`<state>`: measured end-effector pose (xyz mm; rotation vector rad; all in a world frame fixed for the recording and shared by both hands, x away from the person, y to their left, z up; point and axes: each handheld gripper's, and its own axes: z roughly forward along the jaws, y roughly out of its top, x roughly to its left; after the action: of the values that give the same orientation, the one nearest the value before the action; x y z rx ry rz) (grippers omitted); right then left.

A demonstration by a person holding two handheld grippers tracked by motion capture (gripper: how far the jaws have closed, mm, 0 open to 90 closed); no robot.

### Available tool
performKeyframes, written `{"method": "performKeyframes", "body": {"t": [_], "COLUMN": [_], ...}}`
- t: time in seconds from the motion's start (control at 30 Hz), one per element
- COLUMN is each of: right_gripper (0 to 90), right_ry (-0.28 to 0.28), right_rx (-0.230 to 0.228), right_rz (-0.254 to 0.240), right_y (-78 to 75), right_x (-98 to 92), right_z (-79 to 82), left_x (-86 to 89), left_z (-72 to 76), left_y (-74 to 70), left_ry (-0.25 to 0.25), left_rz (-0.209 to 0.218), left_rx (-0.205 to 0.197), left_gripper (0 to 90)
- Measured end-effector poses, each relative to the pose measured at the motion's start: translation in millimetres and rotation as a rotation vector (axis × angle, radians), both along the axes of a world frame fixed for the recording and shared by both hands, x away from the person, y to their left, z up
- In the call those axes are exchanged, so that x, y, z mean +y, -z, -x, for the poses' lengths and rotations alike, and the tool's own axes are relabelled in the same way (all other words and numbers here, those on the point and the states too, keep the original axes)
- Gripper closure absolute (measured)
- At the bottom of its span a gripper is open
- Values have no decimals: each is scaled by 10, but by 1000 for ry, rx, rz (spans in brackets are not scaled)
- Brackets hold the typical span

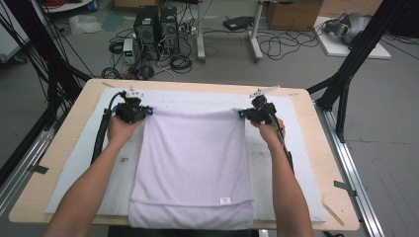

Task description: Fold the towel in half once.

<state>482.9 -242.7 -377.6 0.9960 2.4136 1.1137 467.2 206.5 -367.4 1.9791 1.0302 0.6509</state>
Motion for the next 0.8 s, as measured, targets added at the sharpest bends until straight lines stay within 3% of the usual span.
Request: {"method": "performKeyframes", "body": {"t": [0.03,0.13,0.2,0.23,0.27,0.3,0.4,0.5,0.53,0.6,0.63,0.67,0.73,0.8], "right_gripper": [864,838,682,645,589,542,494,469,437,388,390,405,393,390], "right_ry": [13,45,90,99,107,112,87,52,37,10,-17,-31,-49,-80], "right_rx": [-25,-77,-97,-100,-100,-68,17,27,39,136,149,111,42,48], "right_rz": [9,5,-9,-20,-24,-34,-17,-31,-15,-14,3,20,-15,-52], "right_y": [-116,-442,-556,-561,-540,-497,-314,-164,-128,-80,-69,-69,-71,-51], "right_x": [-7,-54,-100,-128,-153,-171,-182,-170,-153,-113,-83,-56,-45,-47], "right_z": [-25,-99,-152,-166,-172,-182,-152,-12,35,93,143,235,425,581], "left_x": [6,1,17,42,61,77,137,178,186,198,189,182,164,154], "left_z": [-49,-162,-201,-202,-207,-206,-112,17,73,194,263,339,498,658], "left_y": [-126,-399,-446,-435,-400,-352,-169,8,56,141,173,202,236,258], "left_ry": [-6,-34,-64,-64,-63,-50,-26,13,19,40,53,69,108,149], "left_rz": [14,-13,-7,7,8,0,8,15,22,43,34,42,35,17], "left_rx": [-16,-90,-100,-92,-68,-34,-9,26,35,43,46,42,35,26], "left_gripper": [851,819,650,643,628,598,568,520,508,488,485,477,476,476]}}
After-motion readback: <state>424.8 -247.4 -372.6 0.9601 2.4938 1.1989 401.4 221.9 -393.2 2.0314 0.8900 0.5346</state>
